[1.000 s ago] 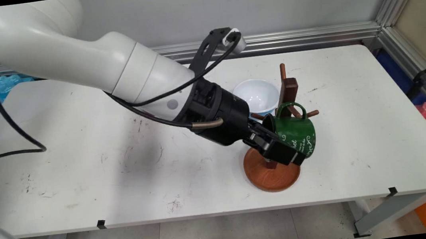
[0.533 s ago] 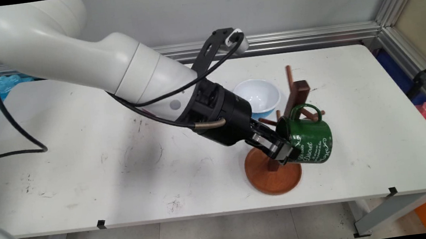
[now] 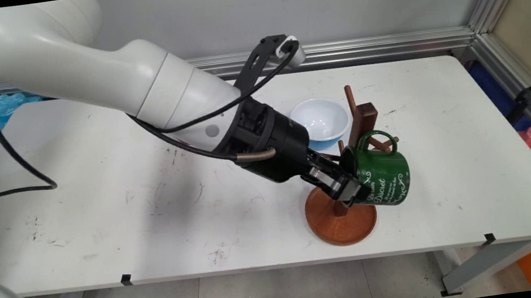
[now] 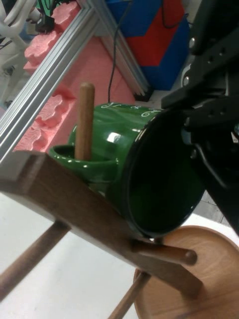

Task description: Place the picked object on the table

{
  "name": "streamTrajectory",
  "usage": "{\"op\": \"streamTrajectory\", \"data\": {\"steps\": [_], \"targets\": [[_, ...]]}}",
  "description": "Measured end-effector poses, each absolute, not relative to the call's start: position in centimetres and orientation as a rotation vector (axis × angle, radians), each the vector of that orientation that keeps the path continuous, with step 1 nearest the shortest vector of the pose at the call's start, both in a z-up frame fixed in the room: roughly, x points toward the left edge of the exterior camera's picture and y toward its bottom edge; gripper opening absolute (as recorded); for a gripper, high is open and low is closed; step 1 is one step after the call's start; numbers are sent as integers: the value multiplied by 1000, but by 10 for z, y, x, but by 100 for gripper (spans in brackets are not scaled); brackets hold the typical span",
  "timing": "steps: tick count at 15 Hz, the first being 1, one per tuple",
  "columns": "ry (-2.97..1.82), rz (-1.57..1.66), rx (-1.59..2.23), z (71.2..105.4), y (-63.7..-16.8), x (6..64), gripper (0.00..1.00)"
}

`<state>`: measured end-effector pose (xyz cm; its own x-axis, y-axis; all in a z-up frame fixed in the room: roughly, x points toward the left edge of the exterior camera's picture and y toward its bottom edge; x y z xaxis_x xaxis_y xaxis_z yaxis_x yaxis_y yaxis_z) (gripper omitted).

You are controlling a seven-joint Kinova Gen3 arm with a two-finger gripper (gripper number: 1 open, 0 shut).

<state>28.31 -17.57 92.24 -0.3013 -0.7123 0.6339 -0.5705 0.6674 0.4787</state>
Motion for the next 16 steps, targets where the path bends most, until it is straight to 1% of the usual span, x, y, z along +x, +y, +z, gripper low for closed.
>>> {"op": "streamTrajectory", "data": {"steps": [16], "targets": [[-2015, -159, 975, 932, -182, 300, 0]]}}
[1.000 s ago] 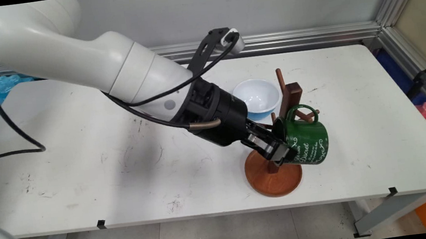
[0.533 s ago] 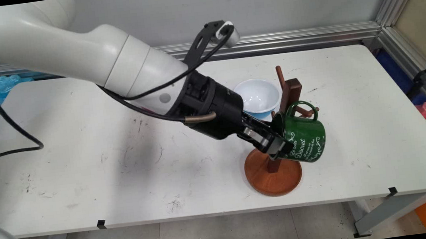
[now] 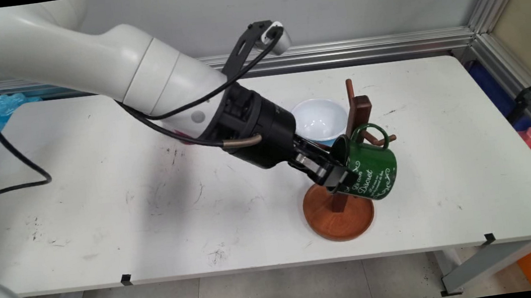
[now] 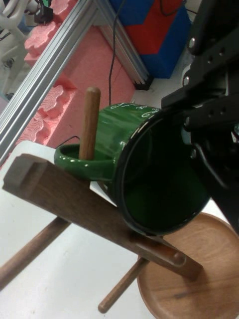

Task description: Place the picked object on the table

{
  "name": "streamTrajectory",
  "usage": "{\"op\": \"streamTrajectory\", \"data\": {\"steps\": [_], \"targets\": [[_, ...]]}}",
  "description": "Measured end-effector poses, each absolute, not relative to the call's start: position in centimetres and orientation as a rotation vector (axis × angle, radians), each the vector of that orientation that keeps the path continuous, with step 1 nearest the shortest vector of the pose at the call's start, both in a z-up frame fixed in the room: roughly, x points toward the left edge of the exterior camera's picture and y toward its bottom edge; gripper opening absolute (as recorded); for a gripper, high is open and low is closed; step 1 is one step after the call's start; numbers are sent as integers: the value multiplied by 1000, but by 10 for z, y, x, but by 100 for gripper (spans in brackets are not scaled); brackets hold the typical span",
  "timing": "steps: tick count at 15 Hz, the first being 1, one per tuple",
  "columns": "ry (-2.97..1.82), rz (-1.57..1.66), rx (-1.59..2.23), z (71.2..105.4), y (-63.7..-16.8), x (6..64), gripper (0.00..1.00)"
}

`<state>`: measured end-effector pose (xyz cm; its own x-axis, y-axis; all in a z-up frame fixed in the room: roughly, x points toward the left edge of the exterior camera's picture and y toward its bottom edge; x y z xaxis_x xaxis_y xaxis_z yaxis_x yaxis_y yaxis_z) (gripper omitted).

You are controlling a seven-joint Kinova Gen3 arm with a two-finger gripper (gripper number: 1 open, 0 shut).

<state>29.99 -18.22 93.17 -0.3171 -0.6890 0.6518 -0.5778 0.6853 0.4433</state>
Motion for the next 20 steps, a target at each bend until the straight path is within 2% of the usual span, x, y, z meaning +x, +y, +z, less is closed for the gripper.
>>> {"op": "streamTrajectory", "data": {"steps": [20], "targets": [[-2022, -165, 954, 946, -170, 305, 0]]}}
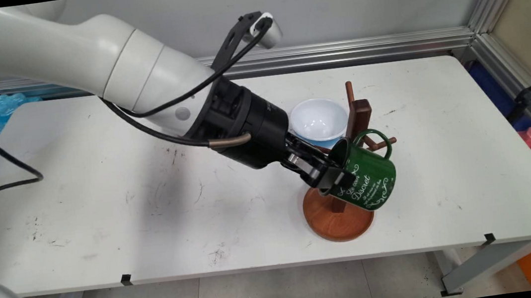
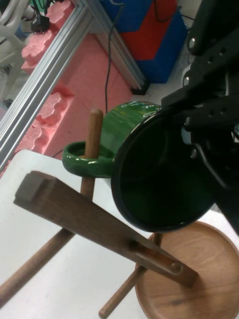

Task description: Place the picked object on the table

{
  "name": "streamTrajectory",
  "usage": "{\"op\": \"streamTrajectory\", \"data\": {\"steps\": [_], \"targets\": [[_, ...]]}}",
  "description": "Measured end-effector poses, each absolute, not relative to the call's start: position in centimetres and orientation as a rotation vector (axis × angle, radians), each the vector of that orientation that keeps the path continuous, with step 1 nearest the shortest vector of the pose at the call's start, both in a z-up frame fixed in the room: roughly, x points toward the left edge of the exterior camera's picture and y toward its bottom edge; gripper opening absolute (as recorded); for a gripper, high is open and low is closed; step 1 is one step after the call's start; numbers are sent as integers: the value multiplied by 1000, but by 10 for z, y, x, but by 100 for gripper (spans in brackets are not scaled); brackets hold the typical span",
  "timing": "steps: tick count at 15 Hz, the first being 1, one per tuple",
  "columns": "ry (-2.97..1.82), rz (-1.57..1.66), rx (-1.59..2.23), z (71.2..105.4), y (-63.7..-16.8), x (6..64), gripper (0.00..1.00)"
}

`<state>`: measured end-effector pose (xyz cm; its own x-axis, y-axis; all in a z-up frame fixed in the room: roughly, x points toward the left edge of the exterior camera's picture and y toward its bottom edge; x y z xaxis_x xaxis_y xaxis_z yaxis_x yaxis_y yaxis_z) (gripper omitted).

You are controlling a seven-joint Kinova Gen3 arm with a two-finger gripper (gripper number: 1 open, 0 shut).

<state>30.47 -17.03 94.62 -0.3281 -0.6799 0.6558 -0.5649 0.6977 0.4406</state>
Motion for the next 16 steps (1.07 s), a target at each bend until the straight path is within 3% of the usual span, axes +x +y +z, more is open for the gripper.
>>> {"op": "streamTrajectory", "data": {"steps": [16], "targets": [[-2001, -210, 926, 958, -155, 290, 0]]}}
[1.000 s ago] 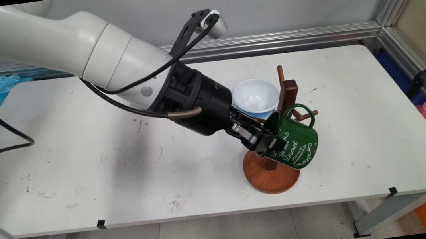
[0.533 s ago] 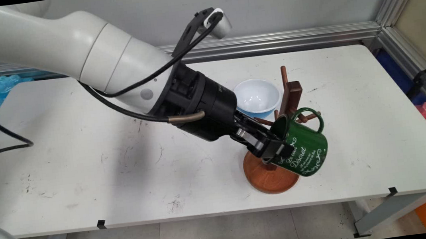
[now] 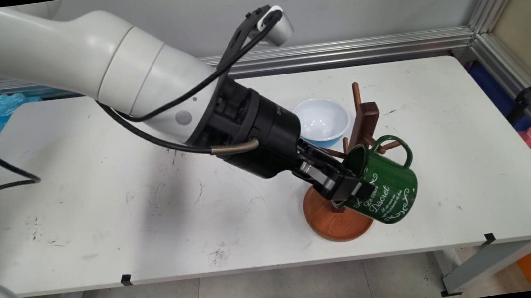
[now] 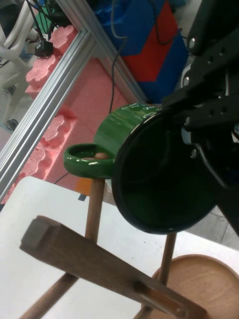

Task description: Place the picked object on the table

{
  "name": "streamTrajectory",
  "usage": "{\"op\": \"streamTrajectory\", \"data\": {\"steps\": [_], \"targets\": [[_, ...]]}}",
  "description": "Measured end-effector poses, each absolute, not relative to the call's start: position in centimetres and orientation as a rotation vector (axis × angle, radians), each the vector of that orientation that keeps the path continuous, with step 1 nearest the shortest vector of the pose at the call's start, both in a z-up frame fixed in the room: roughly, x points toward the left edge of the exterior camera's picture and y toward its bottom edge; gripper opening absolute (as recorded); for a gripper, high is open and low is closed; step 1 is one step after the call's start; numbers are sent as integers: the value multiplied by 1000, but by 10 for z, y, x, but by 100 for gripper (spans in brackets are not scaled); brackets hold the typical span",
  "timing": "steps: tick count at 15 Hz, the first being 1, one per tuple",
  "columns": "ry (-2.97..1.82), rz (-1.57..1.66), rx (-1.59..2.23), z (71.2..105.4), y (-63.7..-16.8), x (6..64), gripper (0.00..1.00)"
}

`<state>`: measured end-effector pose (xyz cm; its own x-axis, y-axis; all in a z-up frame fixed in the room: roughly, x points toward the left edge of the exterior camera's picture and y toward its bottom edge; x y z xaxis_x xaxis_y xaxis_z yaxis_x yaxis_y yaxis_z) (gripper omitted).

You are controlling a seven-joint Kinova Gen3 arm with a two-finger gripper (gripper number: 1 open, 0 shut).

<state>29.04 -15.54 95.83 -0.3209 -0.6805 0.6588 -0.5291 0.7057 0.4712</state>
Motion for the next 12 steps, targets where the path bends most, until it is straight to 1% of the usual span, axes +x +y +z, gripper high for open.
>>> {"op": "streamTrajectory", "data": {"steps": [12], "targets": [[-2029, -190, 908, 969, -151, 303, 0]]}}
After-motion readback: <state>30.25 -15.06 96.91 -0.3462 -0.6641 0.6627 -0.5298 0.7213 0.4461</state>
